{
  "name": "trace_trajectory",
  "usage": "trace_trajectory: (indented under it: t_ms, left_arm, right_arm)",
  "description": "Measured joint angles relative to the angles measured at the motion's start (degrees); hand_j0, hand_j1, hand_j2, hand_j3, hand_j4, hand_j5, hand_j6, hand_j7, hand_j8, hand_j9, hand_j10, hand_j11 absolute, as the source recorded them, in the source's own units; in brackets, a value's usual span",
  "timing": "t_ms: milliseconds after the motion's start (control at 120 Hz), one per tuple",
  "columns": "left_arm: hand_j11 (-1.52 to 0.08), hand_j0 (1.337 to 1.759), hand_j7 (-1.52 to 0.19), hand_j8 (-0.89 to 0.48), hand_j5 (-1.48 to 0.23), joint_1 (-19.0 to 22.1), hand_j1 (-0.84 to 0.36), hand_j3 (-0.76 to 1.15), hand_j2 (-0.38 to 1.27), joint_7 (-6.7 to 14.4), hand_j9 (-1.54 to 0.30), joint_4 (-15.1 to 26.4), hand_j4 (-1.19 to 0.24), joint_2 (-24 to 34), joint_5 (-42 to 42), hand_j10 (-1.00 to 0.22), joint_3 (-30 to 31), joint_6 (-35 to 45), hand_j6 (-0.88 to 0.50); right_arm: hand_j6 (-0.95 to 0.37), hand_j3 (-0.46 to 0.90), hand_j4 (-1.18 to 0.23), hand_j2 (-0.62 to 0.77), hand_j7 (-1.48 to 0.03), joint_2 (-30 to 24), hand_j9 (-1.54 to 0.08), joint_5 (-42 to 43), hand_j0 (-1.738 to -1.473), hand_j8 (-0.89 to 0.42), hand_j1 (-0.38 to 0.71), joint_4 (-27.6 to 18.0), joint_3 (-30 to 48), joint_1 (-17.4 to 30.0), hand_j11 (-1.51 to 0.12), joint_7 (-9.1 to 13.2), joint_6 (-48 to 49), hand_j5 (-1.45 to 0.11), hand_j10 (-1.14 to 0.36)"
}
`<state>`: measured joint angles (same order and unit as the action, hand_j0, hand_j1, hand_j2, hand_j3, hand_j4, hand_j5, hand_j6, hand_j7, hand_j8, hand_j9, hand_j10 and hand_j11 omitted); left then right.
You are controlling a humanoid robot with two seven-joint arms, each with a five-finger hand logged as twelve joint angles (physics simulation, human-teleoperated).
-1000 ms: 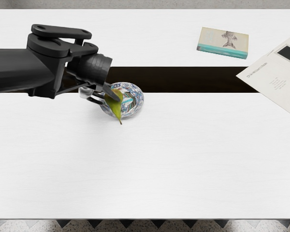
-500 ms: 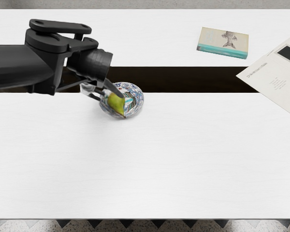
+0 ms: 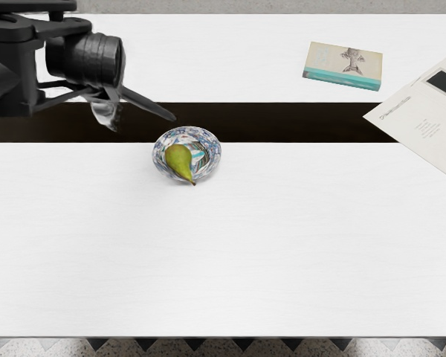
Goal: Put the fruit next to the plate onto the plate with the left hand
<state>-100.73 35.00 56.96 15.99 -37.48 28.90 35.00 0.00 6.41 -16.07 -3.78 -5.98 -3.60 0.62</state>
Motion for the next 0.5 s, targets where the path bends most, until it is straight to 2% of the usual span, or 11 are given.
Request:
trace_trajectory:
  t_ms: [150, 217, 325, 425, 500]
  left_arm:
    - [-0.03, 1.658, -0.03, -0.03, -0.03, 0.3, 0.32, 0.00, 0.01, 0.0, -0.03, 3.0, -0.03, 10.3, -0.1, -0.03, -1.9, -0.1, -0.03]
    - [-0.02, 1.658, -0.02, -0.02, -0.02, 0.5, 0.33, 0.00, 0.00, 0.0, -0.02, 4.0, -0.02, 15.0, -0.1, -0.02, -2.7, -3.8, -0.02]
    - [-0.02, 1.658, -0.02, -0.01, -0.02, 0.8, 0.33, 0.00, 0.00, 0.0, -0.02, 4.9, -0.01, 21.8, -0.1, -0.01, -3.2, -19.7, -0.01]
    - [-0.01, 1.658, -0.01, -0.01, -0.01, 2.7, 0.34, 0.00, 0.00, 0.0, -0.01, 5.2, -0.01, 23.0, 0.1, -0.01, -3.0, -36.8, -0.01]
    - [-0.01, 1.658, -0.01, -0.01, -0.01, 3.1, 0.34, 0.00, 0.00, 0.0, -0.01, 5.3, -0.01, 23.3, 0.3, -0.01, -3.0, -45.5, -0.01]
  right_arm:
    - [-0.01, 0.00, -0.01, 0.00, -0.02, 0.0, -0.02, 0.0, -1.658, -0.01, -0.33, 0.0, 0.0, 0.0, -0.02, 0.0, 0.0, -0.02, -0.01]
    - [-0.01, 0.00, -0.01, 0.00, -0.02, 0.0, -0.02, 0.0, -1.658, -0.01, -0.33, 0.0, 0.0, 0.0, -0.02, 0.0, 0.0, -0.02, -0.01]
    - [-0.01, 0.00, -0.01, 0.00, -0.02, 0.0, -0.02, 0.0, -1.658, -0.01, -0.33, 0.0, 0.0, 0.0, -0.02, 0.0, 0.0, -0.02, -0.01]
    - [-0.01, 0.00, -0.01, 0.00, -0.02, 0.0, -0.02, 0.0, -1.658, -0.01, -0.33, 0.0, 0.0, 0.0, -0.02, 0.0, 0.0, -0.02, -0.01]
    - [-0.01, 0.00, -0.01, 0.00, -0.02, 0.0, -0.02, 0.0, -1.658, -0.01, -0.33, 0.0, 0.0, 0.0, -0.02, 0.0, 0.0, -0.02, -0.01]
